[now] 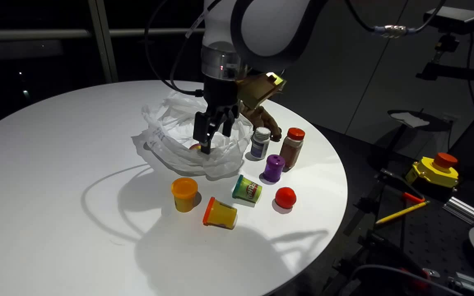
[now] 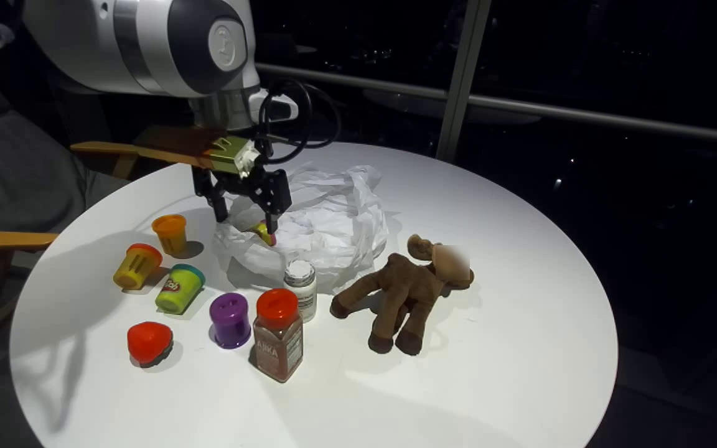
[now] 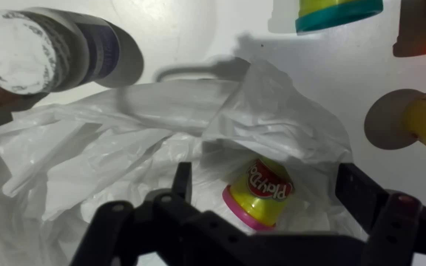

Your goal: Pick up all the objects from plastic bag and put it on the table.

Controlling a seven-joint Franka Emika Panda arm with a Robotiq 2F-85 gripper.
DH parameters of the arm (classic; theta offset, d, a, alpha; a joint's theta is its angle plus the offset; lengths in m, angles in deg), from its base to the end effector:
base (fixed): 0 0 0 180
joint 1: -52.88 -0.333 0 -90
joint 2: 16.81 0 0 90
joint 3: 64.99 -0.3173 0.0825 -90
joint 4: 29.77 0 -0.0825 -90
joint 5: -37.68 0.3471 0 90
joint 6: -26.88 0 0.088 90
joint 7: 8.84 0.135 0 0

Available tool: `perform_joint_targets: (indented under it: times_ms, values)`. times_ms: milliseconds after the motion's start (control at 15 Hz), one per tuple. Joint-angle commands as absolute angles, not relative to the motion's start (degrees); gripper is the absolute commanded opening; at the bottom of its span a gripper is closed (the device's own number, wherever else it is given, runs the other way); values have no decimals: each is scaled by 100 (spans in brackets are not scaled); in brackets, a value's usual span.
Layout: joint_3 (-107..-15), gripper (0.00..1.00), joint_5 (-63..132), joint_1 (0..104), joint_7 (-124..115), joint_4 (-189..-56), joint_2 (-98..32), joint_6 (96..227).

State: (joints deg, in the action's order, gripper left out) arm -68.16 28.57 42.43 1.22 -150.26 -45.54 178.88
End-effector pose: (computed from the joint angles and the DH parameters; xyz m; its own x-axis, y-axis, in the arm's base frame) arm 0.5513 0.1360 0.1854 0.9796 0.1930 0.0560 0.1906 -0.9806 0.0458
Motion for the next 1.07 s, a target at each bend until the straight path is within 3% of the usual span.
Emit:
perform_joint_targets:
  times_ms: [0, 1000]
  values:
    - [-6703, 100, 2972, 4139, 219, -14547, -4842, 17974]
    - [-6493, 100, 3086, 4057, 352, -14372, -5106, 17920]
